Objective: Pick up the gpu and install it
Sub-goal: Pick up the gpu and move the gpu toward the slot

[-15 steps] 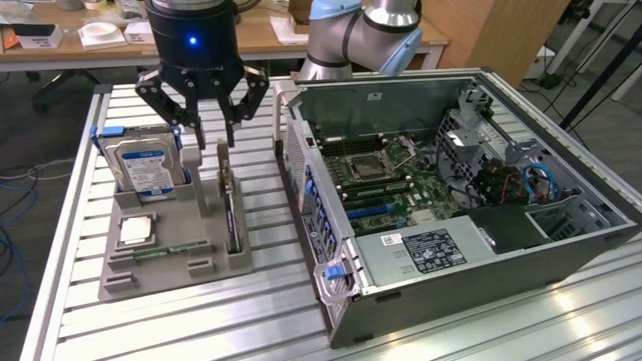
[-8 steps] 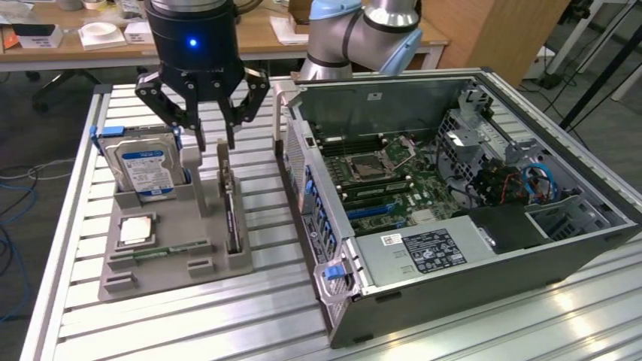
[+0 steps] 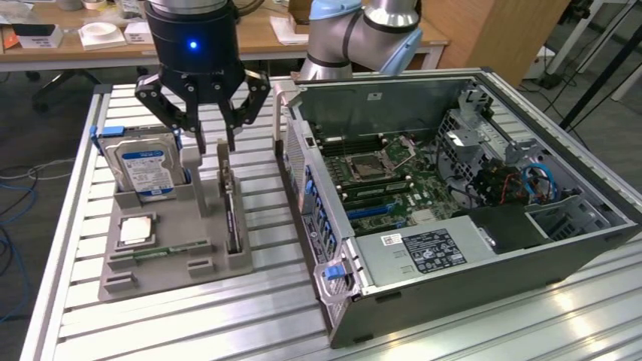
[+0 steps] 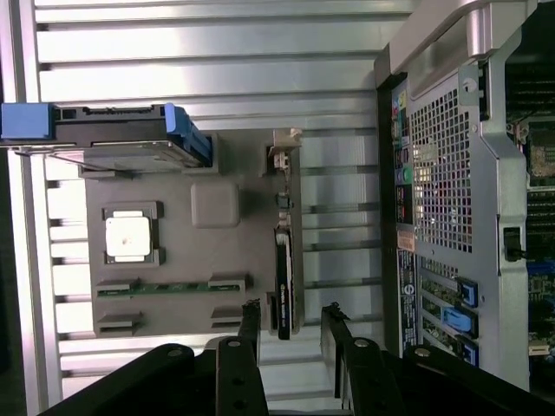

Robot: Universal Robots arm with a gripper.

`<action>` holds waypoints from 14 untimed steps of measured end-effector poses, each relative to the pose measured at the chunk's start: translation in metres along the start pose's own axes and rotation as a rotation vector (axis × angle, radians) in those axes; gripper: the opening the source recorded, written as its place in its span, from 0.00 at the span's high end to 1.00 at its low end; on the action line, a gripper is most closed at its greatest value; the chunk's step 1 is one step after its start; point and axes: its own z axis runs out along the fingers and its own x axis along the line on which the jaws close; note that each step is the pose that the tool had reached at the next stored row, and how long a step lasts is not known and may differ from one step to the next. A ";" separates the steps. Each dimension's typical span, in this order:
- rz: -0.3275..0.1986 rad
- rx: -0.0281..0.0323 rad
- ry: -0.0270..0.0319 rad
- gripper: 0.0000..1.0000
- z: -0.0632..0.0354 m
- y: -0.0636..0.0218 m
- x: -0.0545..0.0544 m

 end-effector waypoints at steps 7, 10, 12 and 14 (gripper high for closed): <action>0.000 0.0001 0.0000 0.58 0.0000 -0.0027 0.000; 0.000 0.0000 0.0001 0.58 -0.0001 -0.0036 0.000; 0.000 0.0000 0.0000 0.58 0.0000 -0.0041 0.000; 0.000 0.0001 0.0001 0.58 -0.0001 -0.0046 0.000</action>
